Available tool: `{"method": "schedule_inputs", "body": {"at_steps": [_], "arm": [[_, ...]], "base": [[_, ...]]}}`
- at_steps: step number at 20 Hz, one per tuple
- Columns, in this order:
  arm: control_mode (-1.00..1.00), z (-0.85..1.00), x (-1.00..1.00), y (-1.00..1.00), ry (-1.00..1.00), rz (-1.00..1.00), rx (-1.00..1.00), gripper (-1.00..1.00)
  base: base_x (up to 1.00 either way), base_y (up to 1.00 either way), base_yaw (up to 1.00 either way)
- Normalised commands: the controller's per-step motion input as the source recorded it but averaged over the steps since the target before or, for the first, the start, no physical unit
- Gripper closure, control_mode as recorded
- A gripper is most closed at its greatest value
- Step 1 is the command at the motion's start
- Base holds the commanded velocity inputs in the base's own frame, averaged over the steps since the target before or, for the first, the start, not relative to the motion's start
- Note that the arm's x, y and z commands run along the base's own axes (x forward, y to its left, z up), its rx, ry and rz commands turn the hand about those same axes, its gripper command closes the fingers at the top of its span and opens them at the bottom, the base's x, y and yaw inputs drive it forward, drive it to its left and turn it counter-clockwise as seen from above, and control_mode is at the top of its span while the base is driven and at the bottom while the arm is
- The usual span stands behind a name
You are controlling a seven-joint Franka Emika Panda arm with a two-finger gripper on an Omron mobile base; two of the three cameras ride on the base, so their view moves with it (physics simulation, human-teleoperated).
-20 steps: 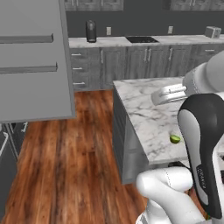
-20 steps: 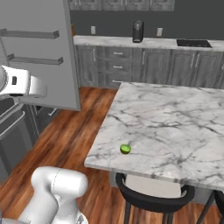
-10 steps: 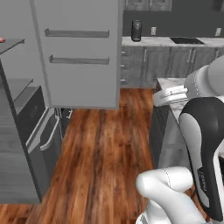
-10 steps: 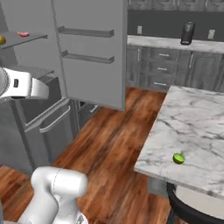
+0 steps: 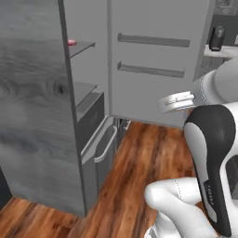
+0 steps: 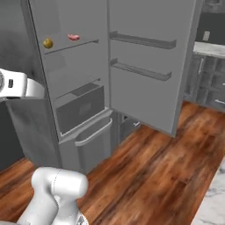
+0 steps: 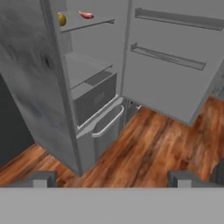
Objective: Open the fridge, remove the kiwi, squash, and steak, and place them on any counter.
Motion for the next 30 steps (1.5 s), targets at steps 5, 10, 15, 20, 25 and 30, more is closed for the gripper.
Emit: {"method": "schedule_inputs", "body": {"at_steps": [5, 10, 15, 20, 25, 30], "arm": [[1.00, 0.00, 0.00, 0.00, 0.00, 0.00, 0.00, -1.00], [1.00, 0.00, 0.00, 0.00, 0.00, 0.00, 0.00, -1.00], [1.00, 0.00, 0.00, 0.00, 0.00, 0.00, 0.00, -1.00], [1.00, 0.00, 0.00, 0.00, 0.00, 0.00, 0.00, -1.00], [1.00, 0.00, 0.00, 0.00, 0.00, 0.00, 0.00, -1.00], [1.00, 0.00, 0.00, 0.00, 0.00, 0.00, 0.00, -1.00]], "base": [[1.00, -0.43, 0.17], [1.00, -0.03, 0.16], [1.00, 0.10, 0.17], [0.85, 0.30, 0.35], [0.07, 0.03, 0.59], [-0.52, -0.52, 0.77]]}}
